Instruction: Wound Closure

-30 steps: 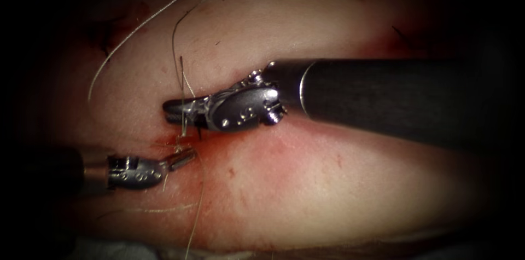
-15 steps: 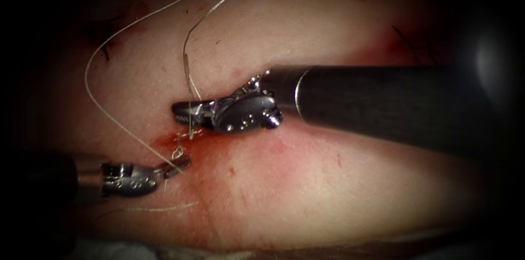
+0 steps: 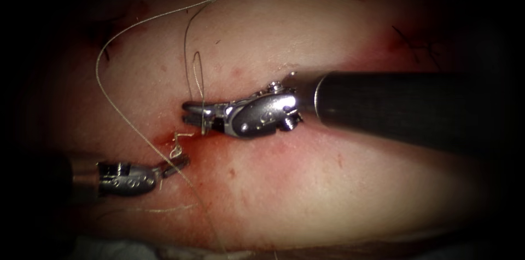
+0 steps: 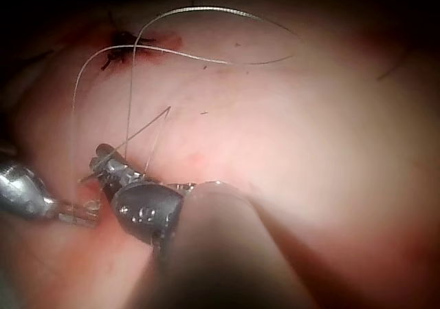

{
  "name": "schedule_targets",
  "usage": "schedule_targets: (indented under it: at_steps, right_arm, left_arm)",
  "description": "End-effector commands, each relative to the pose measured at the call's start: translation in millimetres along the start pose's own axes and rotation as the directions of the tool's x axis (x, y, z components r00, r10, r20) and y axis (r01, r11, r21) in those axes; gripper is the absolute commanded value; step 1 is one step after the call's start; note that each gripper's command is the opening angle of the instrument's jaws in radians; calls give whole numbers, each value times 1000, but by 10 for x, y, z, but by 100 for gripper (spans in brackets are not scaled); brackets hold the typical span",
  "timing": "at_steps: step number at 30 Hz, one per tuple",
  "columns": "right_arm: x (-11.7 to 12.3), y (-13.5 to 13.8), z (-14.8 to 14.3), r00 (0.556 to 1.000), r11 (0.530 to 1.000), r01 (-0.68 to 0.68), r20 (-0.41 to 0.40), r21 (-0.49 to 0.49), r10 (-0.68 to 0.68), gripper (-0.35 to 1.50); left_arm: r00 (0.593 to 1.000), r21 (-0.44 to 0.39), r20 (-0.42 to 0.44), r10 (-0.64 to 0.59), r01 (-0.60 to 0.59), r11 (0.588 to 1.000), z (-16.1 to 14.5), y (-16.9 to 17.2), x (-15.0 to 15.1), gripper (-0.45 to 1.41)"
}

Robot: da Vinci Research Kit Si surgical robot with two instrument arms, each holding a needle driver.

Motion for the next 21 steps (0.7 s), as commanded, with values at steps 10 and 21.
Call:
schedule_targets:
  at_steps: [10,21]
  right_arm:
    - [-12,-1,4,977,981,-193,87,3,192,-35]
    - [-21,6,3,936,944,-329,129,-14,328,-35]
  left_arm:
    - [1000,-4,-3,-12,12,1000,2,8,7,-43]
    - [999,10,-36,27,-27,1000,-11,21,81,-45]
